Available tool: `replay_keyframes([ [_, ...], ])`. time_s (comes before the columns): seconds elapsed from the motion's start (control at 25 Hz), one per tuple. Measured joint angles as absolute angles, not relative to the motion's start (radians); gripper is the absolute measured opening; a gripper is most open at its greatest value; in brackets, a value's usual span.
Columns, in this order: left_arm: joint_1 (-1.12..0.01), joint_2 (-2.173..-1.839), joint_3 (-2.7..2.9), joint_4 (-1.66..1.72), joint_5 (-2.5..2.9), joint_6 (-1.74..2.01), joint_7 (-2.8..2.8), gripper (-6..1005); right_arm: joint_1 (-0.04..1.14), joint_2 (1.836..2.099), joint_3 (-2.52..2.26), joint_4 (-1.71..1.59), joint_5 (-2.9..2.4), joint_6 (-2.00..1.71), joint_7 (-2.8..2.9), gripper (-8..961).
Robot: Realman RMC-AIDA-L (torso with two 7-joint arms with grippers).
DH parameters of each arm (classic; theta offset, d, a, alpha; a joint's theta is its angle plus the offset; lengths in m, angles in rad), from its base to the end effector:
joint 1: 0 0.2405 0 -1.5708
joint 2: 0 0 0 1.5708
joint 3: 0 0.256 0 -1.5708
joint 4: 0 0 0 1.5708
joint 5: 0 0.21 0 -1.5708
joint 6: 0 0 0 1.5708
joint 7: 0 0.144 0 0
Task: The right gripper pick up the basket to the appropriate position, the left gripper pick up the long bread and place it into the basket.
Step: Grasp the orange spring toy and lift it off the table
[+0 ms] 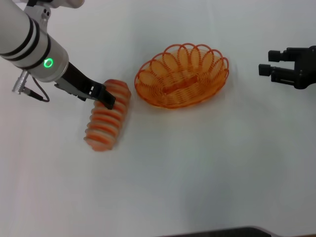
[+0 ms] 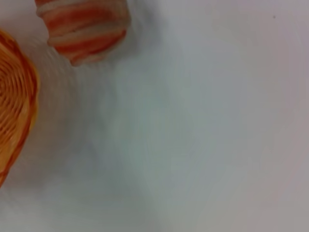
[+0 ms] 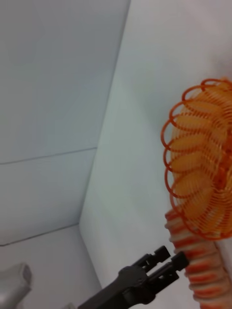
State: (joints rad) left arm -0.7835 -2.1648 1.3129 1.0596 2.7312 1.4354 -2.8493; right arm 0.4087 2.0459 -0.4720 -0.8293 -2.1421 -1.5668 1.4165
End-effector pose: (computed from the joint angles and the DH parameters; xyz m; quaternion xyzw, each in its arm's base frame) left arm -0.1720 0.3776 -0.0463 -0.8487 -0.4613 0.1733 0.1919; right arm 0.3257 0.3095 0.0644 -0.9129 0.2681 0.1826 0.2476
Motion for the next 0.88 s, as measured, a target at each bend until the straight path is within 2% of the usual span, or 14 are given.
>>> replay_keyframes([
  [0.64,-0.803,-2.172,1.343,1.016,2.673,1.437,-2.838,736,0.409,2.046,-0.461,-0.817,-2.132,-1.544,1.413,522],
  [0.88,-0.799,-2.168,1.349,1.019,2.662,1.435,-2.825,569,0.406,2.047,-0.459,-0.816,-2.132,-1.543,1.413,522],
])
